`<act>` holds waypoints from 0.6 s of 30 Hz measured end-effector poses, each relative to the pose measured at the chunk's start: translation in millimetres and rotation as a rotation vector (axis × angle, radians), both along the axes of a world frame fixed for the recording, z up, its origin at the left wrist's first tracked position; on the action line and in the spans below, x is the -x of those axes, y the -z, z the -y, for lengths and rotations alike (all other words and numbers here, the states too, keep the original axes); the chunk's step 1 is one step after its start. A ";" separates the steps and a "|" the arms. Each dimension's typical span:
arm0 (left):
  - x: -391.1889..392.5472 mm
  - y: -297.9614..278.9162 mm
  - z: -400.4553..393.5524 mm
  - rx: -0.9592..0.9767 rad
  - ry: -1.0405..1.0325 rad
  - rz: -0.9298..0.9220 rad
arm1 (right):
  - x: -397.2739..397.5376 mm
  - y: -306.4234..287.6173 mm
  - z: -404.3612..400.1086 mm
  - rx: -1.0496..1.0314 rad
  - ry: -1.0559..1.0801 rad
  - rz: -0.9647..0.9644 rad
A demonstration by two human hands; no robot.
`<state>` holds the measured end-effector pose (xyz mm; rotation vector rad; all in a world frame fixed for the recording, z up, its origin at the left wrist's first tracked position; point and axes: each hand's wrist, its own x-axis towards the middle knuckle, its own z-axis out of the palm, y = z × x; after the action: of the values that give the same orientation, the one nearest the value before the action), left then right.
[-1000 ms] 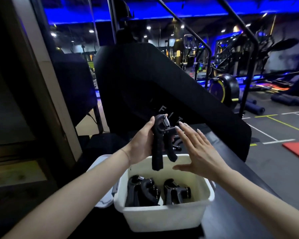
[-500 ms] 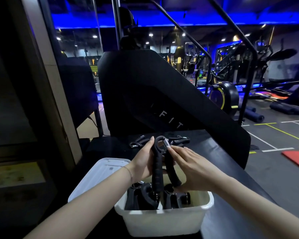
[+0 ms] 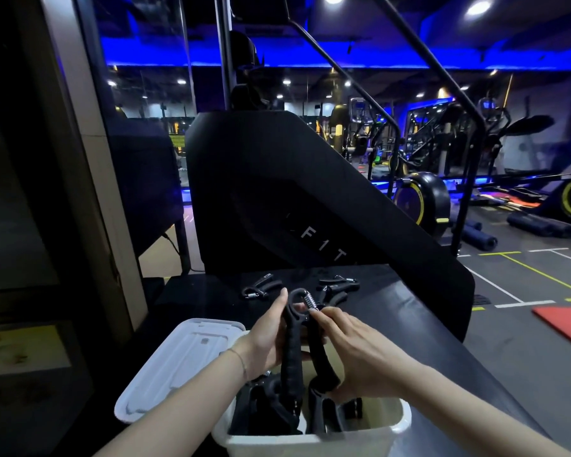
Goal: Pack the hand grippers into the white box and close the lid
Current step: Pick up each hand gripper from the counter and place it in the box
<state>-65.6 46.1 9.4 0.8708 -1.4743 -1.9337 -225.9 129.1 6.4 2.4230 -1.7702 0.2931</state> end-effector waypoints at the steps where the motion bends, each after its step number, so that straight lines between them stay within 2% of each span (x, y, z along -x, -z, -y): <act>1: -1.0 2.3 -2.1 0.106 -0.008 0.062 | 0.8 3.3 0.5 -0.008 0.019 0.009; 5: -16.1 25.7 4.4 0.956 -0.096 0.617 | 9.1 15.4 1.9 -0.071 0.062 -0.027; 7: -26.7 39.0 8.2 1.162 0.002 0.813 | 13.4 20.5 2.0 -0.120 0.061 -0.074; 12: -41.5 54.0 14.0 1.264 0.183 1.003 | 17.8 25.0 5.5 -0.318 0.118 -0.205; 18: -48.7 54.2 23.3 1.261 0.273 1.031 | 13.5 35.3 7.9 -0.463 0.144 -0.269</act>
<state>-16.9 22.8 -44.8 1.0134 -2.9043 -0.2002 -239.3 121.2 -28.8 2.4371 -2.0430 -0.4873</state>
